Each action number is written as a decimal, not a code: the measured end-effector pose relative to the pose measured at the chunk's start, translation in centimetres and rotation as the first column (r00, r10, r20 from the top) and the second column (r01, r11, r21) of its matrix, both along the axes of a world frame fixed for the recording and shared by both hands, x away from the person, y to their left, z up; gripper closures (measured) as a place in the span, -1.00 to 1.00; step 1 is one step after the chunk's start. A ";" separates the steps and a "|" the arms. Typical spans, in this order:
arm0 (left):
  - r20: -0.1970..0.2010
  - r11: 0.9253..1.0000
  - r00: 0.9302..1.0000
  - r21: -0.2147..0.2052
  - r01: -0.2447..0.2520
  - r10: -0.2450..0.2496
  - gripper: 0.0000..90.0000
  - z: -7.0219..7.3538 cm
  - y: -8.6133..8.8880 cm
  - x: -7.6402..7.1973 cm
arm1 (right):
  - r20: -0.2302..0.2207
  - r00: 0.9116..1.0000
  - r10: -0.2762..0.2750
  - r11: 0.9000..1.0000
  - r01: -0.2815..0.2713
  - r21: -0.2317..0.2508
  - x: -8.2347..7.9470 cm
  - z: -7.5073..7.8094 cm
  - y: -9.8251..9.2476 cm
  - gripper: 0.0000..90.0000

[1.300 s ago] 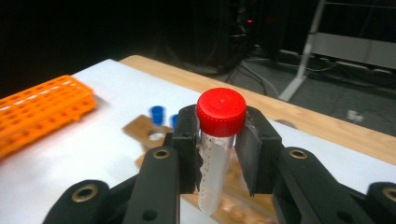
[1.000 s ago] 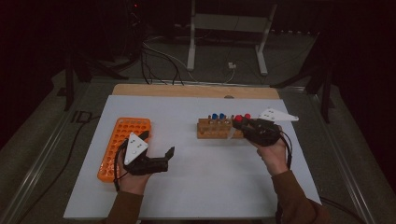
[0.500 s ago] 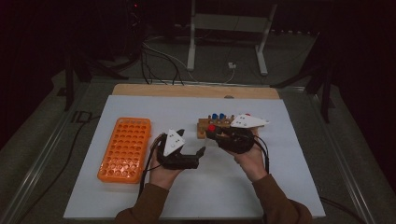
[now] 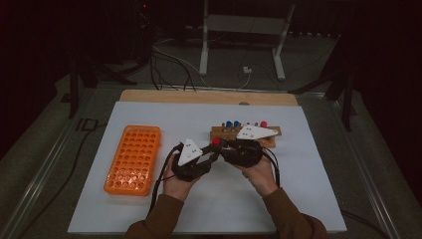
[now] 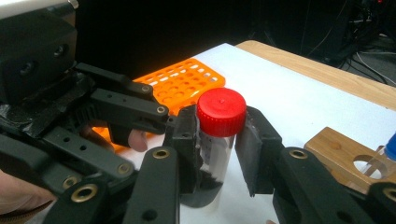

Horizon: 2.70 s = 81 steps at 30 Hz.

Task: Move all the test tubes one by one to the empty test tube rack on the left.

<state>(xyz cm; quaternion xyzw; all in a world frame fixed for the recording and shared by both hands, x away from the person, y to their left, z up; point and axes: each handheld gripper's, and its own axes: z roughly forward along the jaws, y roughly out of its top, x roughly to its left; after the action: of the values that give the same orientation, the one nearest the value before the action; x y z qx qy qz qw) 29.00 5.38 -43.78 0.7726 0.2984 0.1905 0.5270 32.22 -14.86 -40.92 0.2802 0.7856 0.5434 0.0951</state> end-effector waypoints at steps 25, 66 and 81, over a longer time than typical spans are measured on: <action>-0.009 0.996 0.996 0.003 -0.084 0.084 0.65 -0.3 2.5 0.2 | 0.025 0.994 -0.107 0.994 0.106 0.029 -0.4 -0.5 -4.9 -0.76; -0.005 0.959 0.959 -0.012 -0.285 0.284 0.65 -0.3 13.1 -1.2 | 0.063 0.947 -0.316 0.948 0.318 -0.032 -2.8 -3.1 -12.9 -1.00; 0.021 0.936 0.936 -0.027 -0.351 0.351 0.65 -0.8 15.6 0.8 | 0.061 0.945 -0.320 0.946 0.322 -0.026 -3.0 -3.2 -13.3 -1.00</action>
<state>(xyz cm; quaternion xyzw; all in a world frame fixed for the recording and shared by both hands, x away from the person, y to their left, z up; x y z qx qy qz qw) 29.82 20.96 -44.62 0.6986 0.4269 0.2878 0.4969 29.25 -28.20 -44.10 0.3875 0.7361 0.5141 0.2090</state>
